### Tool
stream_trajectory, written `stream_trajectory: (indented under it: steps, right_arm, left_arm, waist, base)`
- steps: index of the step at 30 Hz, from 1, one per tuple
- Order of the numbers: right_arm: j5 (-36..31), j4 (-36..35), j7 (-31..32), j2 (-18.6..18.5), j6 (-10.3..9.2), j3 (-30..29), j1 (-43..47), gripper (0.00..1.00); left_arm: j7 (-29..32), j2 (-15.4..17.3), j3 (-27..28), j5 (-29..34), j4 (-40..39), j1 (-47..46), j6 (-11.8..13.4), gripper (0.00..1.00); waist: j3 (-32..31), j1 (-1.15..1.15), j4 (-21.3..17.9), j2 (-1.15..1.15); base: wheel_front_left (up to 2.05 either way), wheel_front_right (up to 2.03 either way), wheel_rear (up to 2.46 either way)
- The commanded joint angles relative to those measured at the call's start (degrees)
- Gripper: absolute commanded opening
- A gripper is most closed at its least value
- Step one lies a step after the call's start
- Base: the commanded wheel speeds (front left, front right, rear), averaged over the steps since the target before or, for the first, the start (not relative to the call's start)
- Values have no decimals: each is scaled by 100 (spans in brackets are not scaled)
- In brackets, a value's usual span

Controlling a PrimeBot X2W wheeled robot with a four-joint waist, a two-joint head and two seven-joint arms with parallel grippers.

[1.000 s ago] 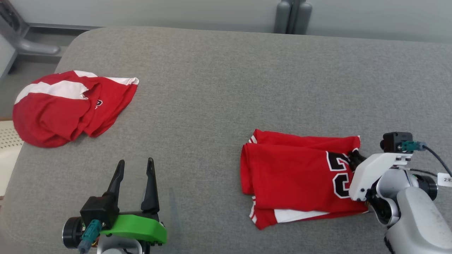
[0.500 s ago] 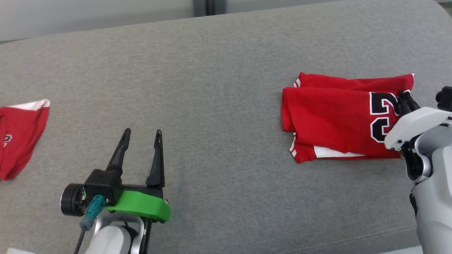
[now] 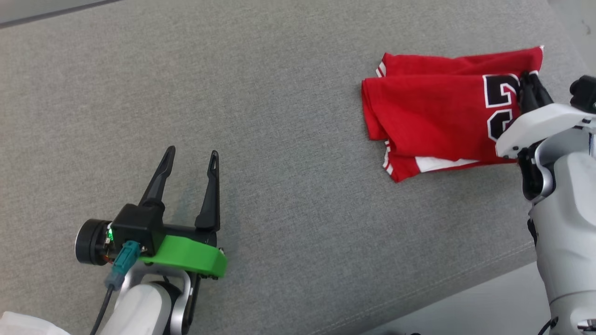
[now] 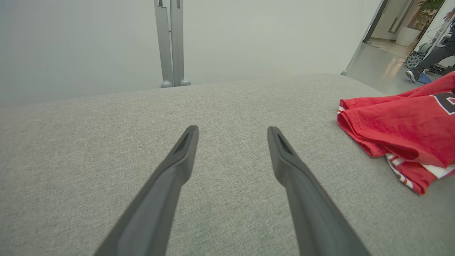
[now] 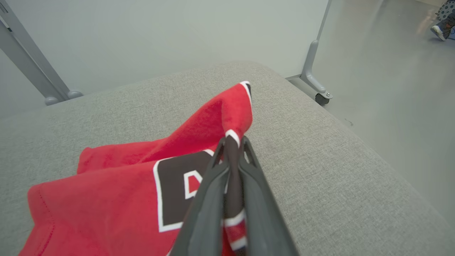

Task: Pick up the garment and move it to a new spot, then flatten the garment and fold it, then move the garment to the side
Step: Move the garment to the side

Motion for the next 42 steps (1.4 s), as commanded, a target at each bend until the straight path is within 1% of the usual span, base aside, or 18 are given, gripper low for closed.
stream_trajectory:
  steps: [1,5,10,13,16,20,21,22,23,27,31,37,42]
  right_arm:
    - [-57,86,-120,-21,-8,-1,-183,0]
    - [-230,473,-275,-218,-9,-80,-682,0]
    - [-498,1004,-363,-725,-9,-206,-1318,0]
    - [-699,1252,-326,-1140,-9,-203,-1596,0]
    - [-850,1493,-287,-1513,-9,-247,-1835,0]
    - [-1026,1781,-339,-1823,-9,-289,-2064,0]
    - [-1084,1848,-393,-1898,-9,-337,-2112,14]
    - [-1128,1867,-439,-1931,-9,-352,-2138,47]
    - [-1245,1883,-603,-1990,-9,-400,-2199,100]
    - [-1541,1893,-907,-1963,-9,-454,-2260,100]
    - [-1614,1933,-1022,-1738,-9,-456,-2298,100]
    - [-1527,1822,-1072,-1422,-9,-333,-2166,100]
    - [-1401,1655,-1073,-1278,-9,-75,-1889,100]
  left_arm:
    - [2,59,30,26,-23,-98,41,100]
    - [-8,56,30,39,-115,-122,95,100]
    - [-29,79,46,35,-194,-148,119,100]
    - [-40,85,50,47,-237,-106,153,100]
    - [-52,93,31,43,-261,-73,163,100]
    - [-82,95,5,37,-254,-64,156,100]
    - [-83,89,-3,37,-249,-64,161,100]
    - [-84,87,-6,38,-245,-64,166,100]
    - [-86,91,-13,39,-234,-65,172,100]
    - [-87,79,-51,25,-169,-69,157,100]
    - [-95,50,-89,-6,-114,-55,152,100]
    - [-160,27,-107,-90,-6,-3,110,100]
    - [-323,-45,-31,-233,206,-26,67,100]
  waist:
    - [207,0,95,0]
    - [312,0,361,0]
    - [492,0,726,0]
    - [586,0,901,0]
    - [671,0,1033,0]
    - [724,0,1119,0]
    - [731,0,1130,0]
    - [733,0,1134,0]
    - [737,0,1136,0]
    - [685,0,1129,0]
    - [562,0,1094,0]
    - [262,0,1075,0]
    - [-115,0,1147,0]
  base:
    - [0,0,0]
    - [0,0,0]
    - [0,0,0]
    - [0,0,0]
    - [0,0,0]
    - [0,0,0]
    - [0,0,0]
    - [0,0,0]
    - [0,0,0]
    - [0,0,0]
    - [0,0,0]
    - [0,0,0]
    - [0,0,0]
